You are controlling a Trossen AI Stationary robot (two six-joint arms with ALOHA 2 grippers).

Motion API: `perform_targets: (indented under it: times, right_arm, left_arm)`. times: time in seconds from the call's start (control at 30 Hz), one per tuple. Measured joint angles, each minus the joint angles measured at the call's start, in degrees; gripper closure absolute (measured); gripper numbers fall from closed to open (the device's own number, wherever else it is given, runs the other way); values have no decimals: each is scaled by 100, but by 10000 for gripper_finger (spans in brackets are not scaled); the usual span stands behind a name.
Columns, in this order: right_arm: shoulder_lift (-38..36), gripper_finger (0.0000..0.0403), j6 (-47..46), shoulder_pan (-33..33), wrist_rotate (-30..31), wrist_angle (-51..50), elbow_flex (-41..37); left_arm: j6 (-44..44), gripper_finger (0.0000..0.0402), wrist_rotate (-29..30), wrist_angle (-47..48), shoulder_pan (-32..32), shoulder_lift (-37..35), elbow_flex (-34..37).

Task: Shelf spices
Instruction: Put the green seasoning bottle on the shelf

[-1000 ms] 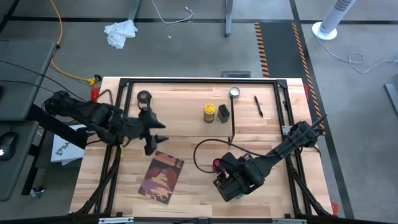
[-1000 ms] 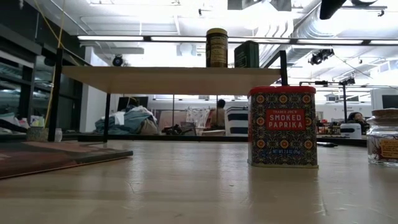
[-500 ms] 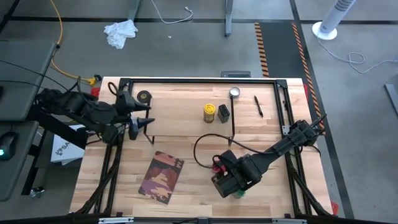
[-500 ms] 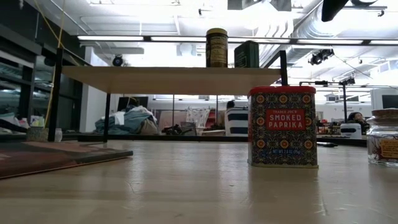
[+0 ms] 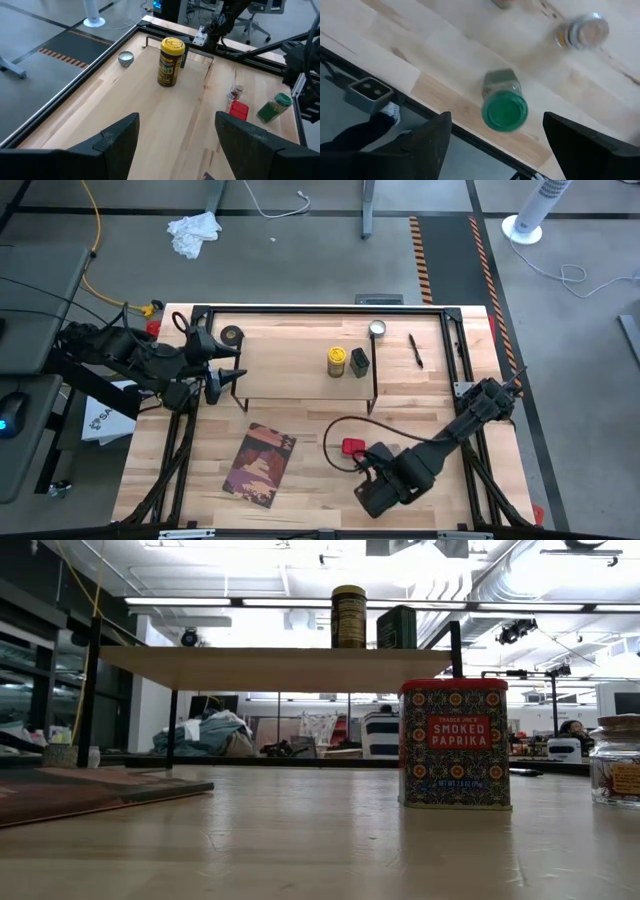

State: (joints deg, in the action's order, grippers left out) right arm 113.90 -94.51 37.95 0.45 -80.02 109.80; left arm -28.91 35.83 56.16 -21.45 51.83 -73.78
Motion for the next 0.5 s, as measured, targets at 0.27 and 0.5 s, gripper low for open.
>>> perform_targets:
  times: [0.27,0.5]
  right_arm:
    - [512,91,61,103,-95,-423,-5]
    - [628,91,1068,-144,-93,-64,4]
  left_arm:
    - [-149,145,-1,-4,2,32,0]
    - [-527,145,-113,-11,2,70,0]
